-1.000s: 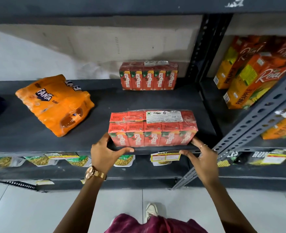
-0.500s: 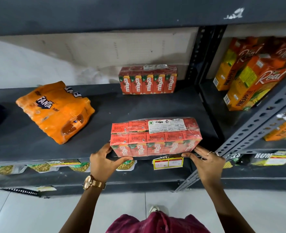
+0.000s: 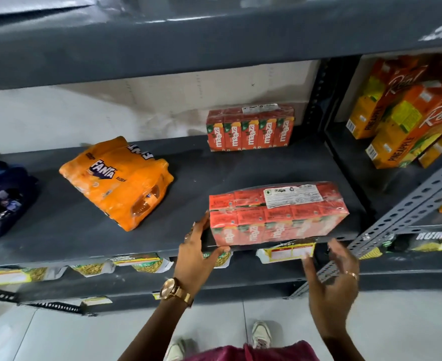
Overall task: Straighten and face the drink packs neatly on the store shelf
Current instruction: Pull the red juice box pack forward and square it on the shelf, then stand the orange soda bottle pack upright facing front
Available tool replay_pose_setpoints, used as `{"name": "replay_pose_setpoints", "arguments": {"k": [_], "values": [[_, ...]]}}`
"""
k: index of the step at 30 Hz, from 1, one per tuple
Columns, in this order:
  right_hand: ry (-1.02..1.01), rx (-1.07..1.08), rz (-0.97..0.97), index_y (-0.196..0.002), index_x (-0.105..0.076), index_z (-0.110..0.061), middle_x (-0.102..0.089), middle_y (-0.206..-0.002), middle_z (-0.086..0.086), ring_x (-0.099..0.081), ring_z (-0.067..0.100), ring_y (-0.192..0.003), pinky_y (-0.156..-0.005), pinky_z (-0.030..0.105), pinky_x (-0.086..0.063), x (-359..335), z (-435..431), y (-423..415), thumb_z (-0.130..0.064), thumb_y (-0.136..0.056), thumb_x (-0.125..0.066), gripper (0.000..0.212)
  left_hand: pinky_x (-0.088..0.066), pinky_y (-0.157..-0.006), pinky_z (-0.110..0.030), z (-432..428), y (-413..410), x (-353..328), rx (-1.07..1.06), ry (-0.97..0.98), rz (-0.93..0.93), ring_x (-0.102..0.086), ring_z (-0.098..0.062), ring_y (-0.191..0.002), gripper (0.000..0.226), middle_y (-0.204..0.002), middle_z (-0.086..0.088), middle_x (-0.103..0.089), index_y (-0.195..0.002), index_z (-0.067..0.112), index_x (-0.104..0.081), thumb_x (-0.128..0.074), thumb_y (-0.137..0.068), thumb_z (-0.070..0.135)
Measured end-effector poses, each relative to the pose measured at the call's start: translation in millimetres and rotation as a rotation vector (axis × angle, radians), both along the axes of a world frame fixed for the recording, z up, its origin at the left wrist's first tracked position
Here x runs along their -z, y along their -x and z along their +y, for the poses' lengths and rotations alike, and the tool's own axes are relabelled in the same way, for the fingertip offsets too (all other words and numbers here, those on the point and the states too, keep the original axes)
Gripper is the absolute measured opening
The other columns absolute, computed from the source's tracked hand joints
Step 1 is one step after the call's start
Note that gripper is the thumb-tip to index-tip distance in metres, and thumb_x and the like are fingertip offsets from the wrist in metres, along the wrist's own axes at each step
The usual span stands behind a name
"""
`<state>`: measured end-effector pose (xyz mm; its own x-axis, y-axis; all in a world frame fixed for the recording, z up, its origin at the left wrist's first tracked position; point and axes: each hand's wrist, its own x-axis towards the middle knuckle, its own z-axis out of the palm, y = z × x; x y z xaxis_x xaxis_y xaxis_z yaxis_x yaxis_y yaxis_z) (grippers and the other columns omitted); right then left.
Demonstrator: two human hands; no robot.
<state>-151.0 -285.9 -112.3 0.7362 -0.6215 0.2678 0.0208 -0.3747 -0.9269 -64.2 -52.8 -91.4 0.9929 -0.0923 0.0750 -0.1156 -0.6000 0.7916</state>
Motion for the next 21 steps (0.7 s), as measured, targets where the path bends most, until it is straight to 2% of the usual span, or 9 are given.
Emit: {"name": "replay_pose_setpoints", "arguments": {"k": [2, 4, 6, 7, 11, 13, 17, 19, 21], "values": [[-0.008, -0.156, 0.086, -0.096, -0.062, -0.034, -0.067, -0.097, -0.004, -0.064, 0.015, -0.090, -0.077, 0.019, -0.049, -7, 41, 15, -0.049, -0.074, -0.066, 0.027, -0.029, -0.110, -0.028, 24, -3, -17, 0.116, -0.045, 0.002, -0.032, -0.009, -0.136, 0.096, -0.147, 0.012, -0.036, -0.139, 0.045, -0.022, -0.081, -0.064, 0.047], [-0.047, -0.492, 0.241, -0.088, -0.065, -0.032, -0.072, -0.082, -0.010, -0.068, 0.006, -0.080, -0.068, 0.017, -0.050, -20, 90, 19, -0.051, -0.075, -0.066, 0.023, -0.016, -0.110, -0.014, 60, -13, -50, 0.187, -0.093, -0.115, -0.017, 0.001, -0.138, 0.101, -0.148, 0.017, -0.022, -0.143, 0.038, -0.021, -0.079, -0.063, 0.054], [-0.050, -0.740, 0.306, -0.090, -0.066, -0.030, -0.071, -0.089, -0.018, -0.067, 0.002, -0.083, -0.070, 0.013, -0.048, -37, 140, 9, -0.053, -0.075, -0.067, 0.028, -0.022, -0.104, -0.004, 103, -36, -83, 0.114, -0.088, -0.315, -0.030, 0.004, -0.129, 0.081, -0.142, 0.011, -0.037, -0.139, 0.025, -0.037, -0.074, -0.071, 0.051], [-0.088, -0.777, 0.294, -0.094, -0.065, -0.030, -0.069, -0.093, -0.019, -0.066, 0.002, -0.086, -0.072, 0.014, -0.048, -46, 165, -1, -0.056, -0.074, -0.066, 0.033, -0.031, -0.104, -0.012, 124, -55, -95, 0.042, -0.118, -0.402, -0.040, -0.004, -0.125, 0.070, -0.138, 0.003, -0.047, -0.134, 0.020, -0.044, -0.068, -0.076, 0.051], [-0.458, -0.490, 0.193, -0.126, -0.052, -0.027, -0.057, -0.129, -0.008, -0.052, 0.008, -0.121, -0.103, 0.035, -0.044, -68, 262, -78, -0.072, -0.061, -0.064, 0.080, -0.040, -0.098, -0.051, 197, -141, -109, -0.260, -0.497, -0.333, -0.051, -0.043, -0.114, 0.074, -0.125, -0.025, -0.055, -0.128, 0.005, -0.046, -0.044, -0.080, 0.061], [-0.599, -0.391, 0.289, -0.141, -0.036, -0.021, -0.041, -0.146, 0.001, -0.038, 0.021, -0.136, -0.113, 0.043, -0.031, -79, 289, -122, -0.074, -0.058, -0.067, 0.104, -0.033, -0.104, -0.053, 208, -166, -104, -0.363, -0.628, -0.095, -0.048, -0.045, -0.118, 0.085, -0.125, -0.028, -0.053, -0.126, 0.003, -0.045, -0.035, -0.077, 0.072], [-0.806, -0.331, 0.455, -0.137, -0.036, -0.011, -0.045, -0.141, 0.010, -0.046, 0.031, -0.126, -0.107, 0.046, -0.037, -83, 312, -173, -0.075, -0.047, -0.072, 0.116, -0.034, -0.103, -0.050, 221, -187, -108, -0.334, -0.566, 0.133, -0.047, -0.042, -0.123, 0.095, -0.131, -0.025, -0.053, -0.126, 0.008, -0.047, -0.030, -0.072, 0.085], [-0.761, -0.317, 0.442, -0.127, -0.043, -0.011, -0.050, -0.133, 0.009, -0.052, 0.029, -0.116, -0.102, 0.046, -0.042, -82, 312, -179, -0.069, -0.046, -0.076, 0.104, -0.035, -0.101, -0.047, 226, -188, -111, -0.327, -0.499, 0.114, -0.049, -0.041, -0.121, 0.098, -0.129, -0.024, -0.055, -0.123, 0.007, -0.051, -0.036, -0.068, 0.087], [-0.734, -0.305, 0.359, -0.105, -0.051, -0.016, -0.057, -0.122, 0.008, -0.057, 0.024, -0.104, -0.089, 0.039, -0.047, -80, 313, -180, -0.055, -0.056, -0.080, 0.070, -0.036, -0.099, -0.046, 231, -183, -112, -0.333, -0.455, 0.074, -0.052, -0.039, -0.117, 0.099, -0.123, -0.022, -0.060, -0.116, 0.008, -0.054, -0.039, -0.062, 0.089]]}}
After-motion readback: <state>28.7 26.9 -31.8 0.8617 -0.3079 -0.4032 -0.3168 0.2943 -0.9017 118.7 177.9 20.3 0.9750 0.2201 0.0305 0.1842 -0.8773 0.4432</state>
